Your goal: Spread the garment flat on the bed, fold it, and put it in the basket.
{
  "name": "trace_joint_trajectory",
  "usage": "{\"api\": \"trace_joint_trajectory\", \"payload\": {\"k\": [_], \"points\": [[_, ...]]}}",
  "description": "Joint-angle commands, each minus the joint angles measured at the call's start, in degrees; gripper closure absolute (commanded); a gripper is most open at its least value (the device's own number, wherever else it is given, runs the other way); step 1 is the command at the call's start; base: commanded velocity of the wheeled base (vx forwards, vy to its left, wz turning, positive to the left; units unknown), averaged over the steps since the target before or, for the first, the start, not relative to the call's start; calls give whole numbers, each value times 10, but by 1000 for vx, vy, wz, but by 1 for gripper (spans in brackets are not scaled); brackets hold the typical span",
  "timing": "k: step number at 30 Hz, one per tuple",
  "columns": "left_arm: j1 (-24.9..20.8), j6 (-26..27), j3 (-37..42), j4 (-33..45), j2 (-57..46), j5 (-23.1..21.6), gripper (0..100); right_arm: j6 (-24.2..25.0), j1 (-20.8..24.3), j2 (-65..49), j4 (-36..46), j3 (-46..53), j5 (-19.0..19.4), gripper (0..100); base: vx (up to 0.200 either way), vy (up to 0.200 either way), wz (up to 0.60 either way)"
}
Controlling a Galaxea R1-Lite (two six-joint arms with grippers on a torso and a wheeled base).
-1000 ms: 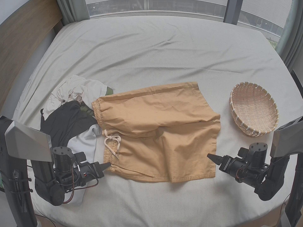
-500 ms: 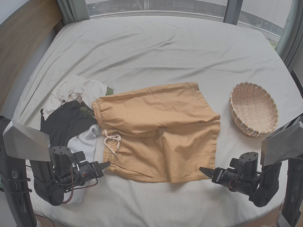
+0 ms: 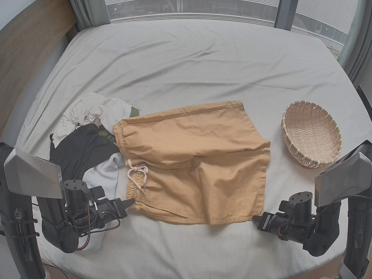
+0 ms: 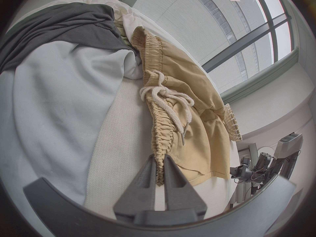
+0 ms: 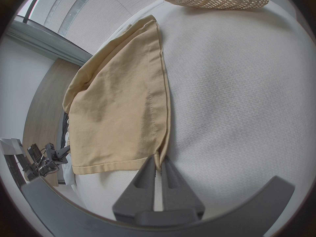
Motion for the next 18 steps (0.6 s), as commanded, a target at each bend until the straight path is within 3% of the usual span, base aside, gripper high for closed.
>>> {"api": "trace_joint_trajectory", "payload": {"k": [1,7,12,18], "points": [[2,-3,2,0,0,-1,100,-2,5,-9,-3,10,-11,100,0,0,0],[1,-4,31,1,-26,-8,100,-16,3,-47,0,37,-18,100,0,0,0],[2,-13,87,2,-84,-51,100,-61,0,-71,0,96,-15,100,0,0,0],[2,-8,142,2,-102,-51,100,-70,1,-76,1,105,-18,100,0,0,0]]}}
